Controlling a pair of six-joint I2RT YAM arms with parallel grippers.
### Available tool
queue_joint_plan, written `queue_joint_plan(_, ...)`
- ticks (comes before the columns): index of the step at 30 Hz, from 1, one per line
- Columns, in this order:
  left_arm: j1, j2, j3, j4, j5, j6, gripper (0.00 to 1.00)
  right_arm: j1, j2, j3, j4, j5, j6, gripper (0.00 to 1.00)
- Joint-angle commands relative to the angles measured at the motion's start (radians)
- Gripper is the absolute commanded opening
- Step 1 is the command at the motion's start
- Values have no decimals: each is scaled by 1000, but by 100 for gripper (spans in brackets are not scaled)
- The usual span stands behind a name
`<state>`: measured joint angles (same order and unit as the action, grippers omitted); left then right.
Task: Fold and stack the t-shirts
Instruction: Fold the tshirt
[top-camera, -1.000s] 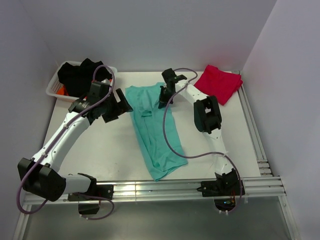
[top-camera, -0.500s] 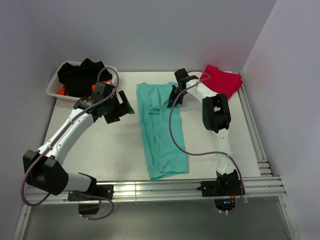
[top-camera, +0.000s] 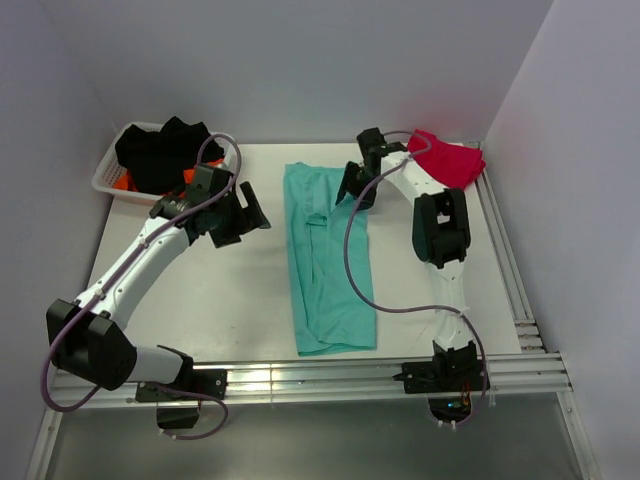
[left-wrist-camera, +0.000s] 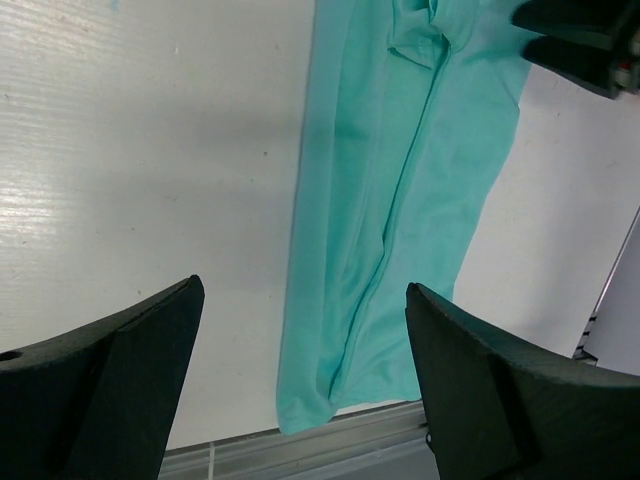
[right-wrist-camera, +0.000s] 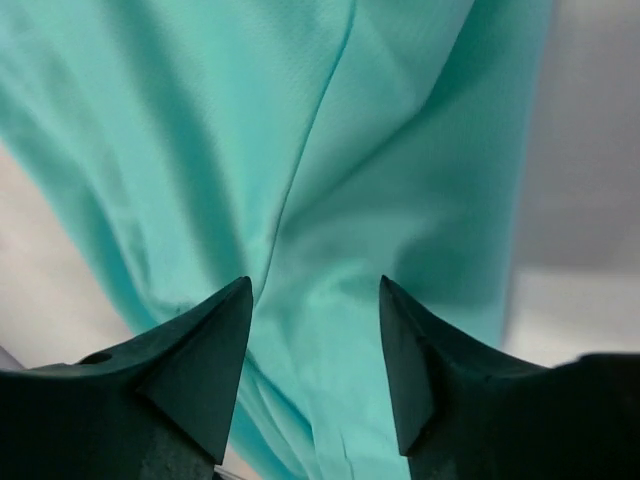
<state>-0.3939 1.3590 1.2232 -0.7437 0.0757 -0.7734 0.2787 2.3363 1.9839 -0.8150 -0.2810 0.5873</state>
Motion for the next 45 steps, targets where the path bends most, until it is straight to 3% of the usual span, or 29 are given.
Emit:
queue_joint_plan(1,-17,5,74,-25,-56,-6,89,-4,-207,79,-88,61,-66,63)
queue_joint_plan(5,-83,-15,72,-66,-129,-33,90,-18,-428,-115,-122,114,-57,63)
queue_joint_plan(9,-189,-57,-69,-17,-133,-82,90,-18,-786,-582,-41,95,-20,62)
queue_joint_plan(12,-287,-34,-131,3,-68,-101,89,-16,-984,-820,-62,95,28,62)
queue_joint_plan(19,-578,74,-208,-14,-70,-148,88,45,-1319,-1232,-41,-27,152,63)
queue_joint_plan(24,-678,36,-315,4,-42,-286,88,74,-1549,-1436,-16,-86,292,66)
queue_joint_plan(31,-769,-60,-450,52,-30,-397,87,134,-1643,-1499,11,-75,397,68)
queue_joint_plan(38,-777,-29,-501,105,-47,-406,87,341,-1479,-1525,123,9,513,67)
queue_joint_plan(45,-774,5,-493,144,-71,-420,86,364,-1424,-1594,212,25,513,66)
